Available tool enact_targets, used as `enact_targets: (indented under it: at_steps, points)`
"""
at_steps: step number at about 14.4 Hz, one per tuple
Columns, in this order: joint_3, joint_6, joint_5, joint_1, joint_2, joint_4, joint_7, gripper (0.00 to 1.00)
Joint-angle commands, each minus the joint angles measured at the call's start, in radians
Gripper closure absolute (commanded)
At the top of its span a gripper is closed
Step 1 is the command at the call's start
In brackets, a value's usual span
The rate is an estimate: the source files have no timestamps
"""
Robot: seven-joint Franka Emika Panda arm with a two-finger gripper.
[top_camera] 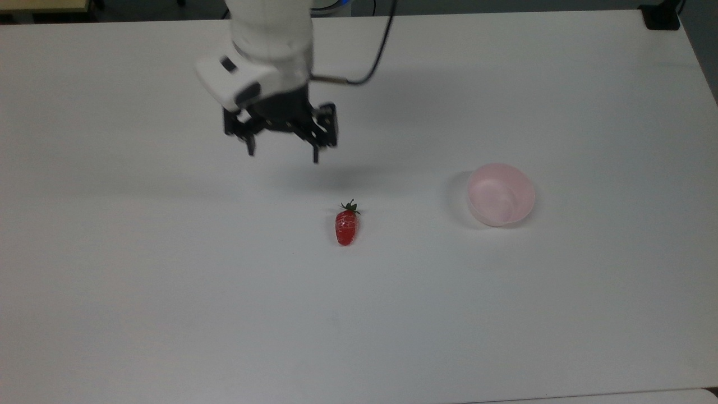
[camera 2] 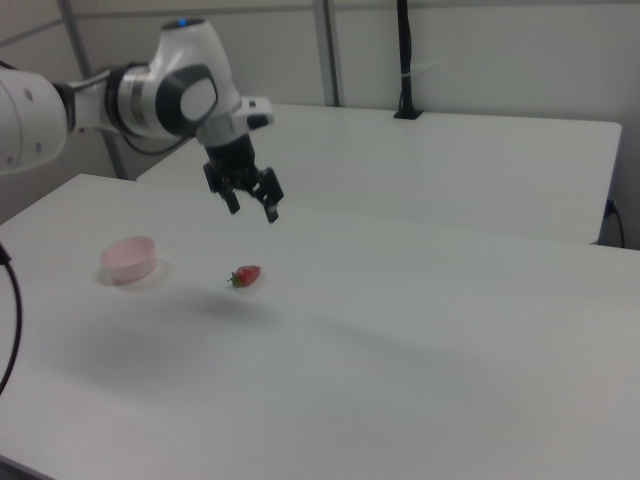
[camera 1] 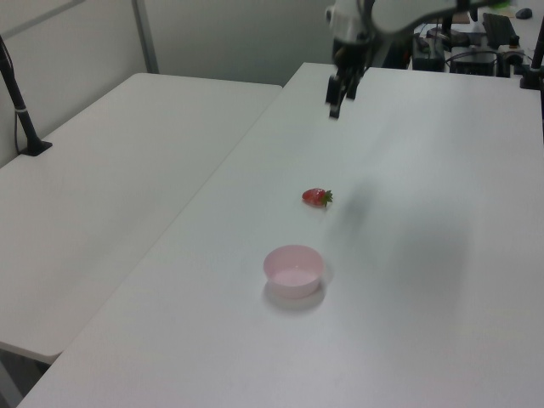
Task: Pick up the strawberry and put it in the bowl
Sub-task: 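Lower the gripper onto the strawberry and close it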
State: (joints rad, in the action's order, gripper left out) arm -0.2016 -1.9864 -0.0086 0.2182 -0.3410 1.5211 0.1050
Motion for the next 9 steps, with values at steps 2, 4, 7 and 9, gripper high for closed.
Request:
enact_targets:
  at_steps: [2, 4, 7, 9]
  points:
    - [0.076, -0.126, -0.004, 0.038, -0.163, -0.030, 0.284, 0.00]
    - [0.096, -0.132, -0.004, 0.043, -0.220, -0.070, 0.321, 0.00]
    - [0.097, -0.184, -0.008, 0.050, -0.266, -0.070, 0.325, 0.00]
    - [0.097, -0.207, -0.013, 0.044, -0.295, -0.070, 0.291, 0.04]
